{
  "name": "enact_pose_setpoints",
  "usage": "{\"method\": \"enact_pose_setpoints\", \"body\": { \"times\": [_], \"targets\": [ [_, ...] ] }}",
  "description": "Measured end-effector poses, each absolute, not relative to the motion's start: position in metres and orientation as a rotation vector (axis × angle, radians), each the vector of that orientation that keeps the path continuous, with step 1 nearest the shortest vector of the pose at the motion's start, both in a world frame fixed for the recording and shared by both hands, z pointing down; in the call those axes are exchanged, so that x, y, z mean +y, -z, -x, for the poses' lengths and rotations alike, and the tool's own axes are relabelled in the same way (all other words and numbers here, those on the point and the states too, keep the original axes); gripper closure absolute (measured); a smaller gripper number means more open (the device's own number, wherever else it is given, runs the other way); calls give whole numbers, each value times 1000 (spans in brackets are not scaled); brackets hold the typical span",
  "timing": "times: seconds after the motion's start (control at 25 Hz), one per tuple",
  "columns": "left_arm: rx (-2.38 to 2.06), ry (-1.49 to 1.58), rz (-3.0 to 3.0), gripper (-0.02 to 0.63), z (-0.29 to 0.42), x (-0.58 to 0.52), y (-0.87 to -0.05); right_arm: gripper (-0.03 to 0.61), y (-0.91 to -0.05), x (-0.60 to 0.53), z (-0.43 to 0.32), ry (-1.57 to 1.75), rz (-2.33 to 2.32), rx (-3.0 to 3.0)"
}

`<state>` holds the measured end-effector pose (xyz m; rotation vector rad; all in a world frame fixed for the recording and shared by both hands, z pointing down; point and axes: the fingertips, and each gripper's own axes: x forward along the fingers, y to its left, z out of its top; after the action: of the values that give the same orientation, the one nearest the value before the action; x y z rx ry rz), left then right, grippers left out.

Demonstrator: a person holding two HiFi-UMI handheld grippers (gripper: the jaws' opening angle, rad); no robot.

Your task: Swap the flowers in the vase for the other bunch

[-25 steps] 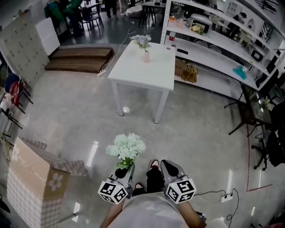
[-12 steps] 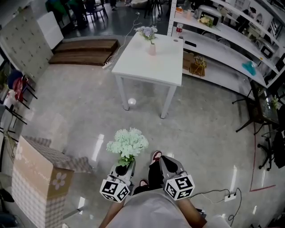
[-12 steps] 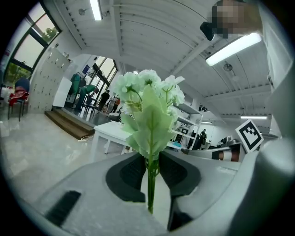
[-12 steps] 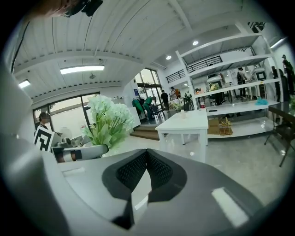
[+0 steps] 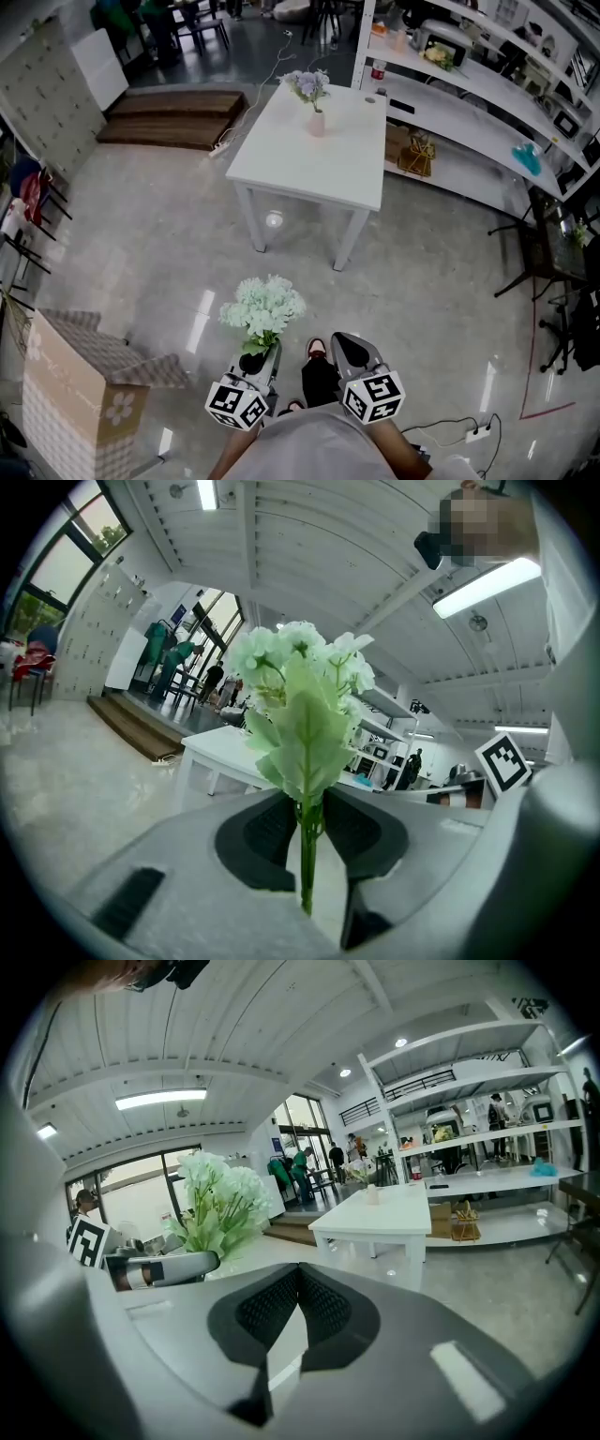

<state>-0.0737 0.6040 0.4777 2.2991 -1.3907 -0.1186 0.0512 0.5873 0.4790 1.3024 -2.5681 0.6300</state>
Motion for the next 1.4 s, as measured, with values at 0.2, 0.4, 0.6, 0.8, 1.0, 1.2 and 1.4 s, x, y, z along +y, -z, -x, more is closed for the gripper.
{"method": "enact_pose_setpoints", "body": {
  "times": [0.2,0.4,0.6,0.8,1.0,1.2,1.4],
  "targets": [
    [-1395,123,-2299,534,64,545,-470,571,-470,522,-54,-620,-1276,-2593],
    [-1407,126,-2309,534,56,486,-467,571,-467,462,-57,-607,-1250,-2621],
    [-1411,115,-2325,534,47,432,-461,571,-463,408,-66,-610,-1256,-2630],
    [-1431,119,-2337,534,45,393,-453,571,-462,369,-72,-617,-1262,-2637],
    [-1460,123,-2339,534,42,364,-453,571,-466,339,-79,-604,-1255,-2649],
    [-1458,109,-2338,535,34,355,-453,571,-474,333,-81,-611,-1232,-2632],
    [-1427,106,-2353,535,24,344,-451,571,-476,329,-99,-602,-1295,-2604]
  ]
}}
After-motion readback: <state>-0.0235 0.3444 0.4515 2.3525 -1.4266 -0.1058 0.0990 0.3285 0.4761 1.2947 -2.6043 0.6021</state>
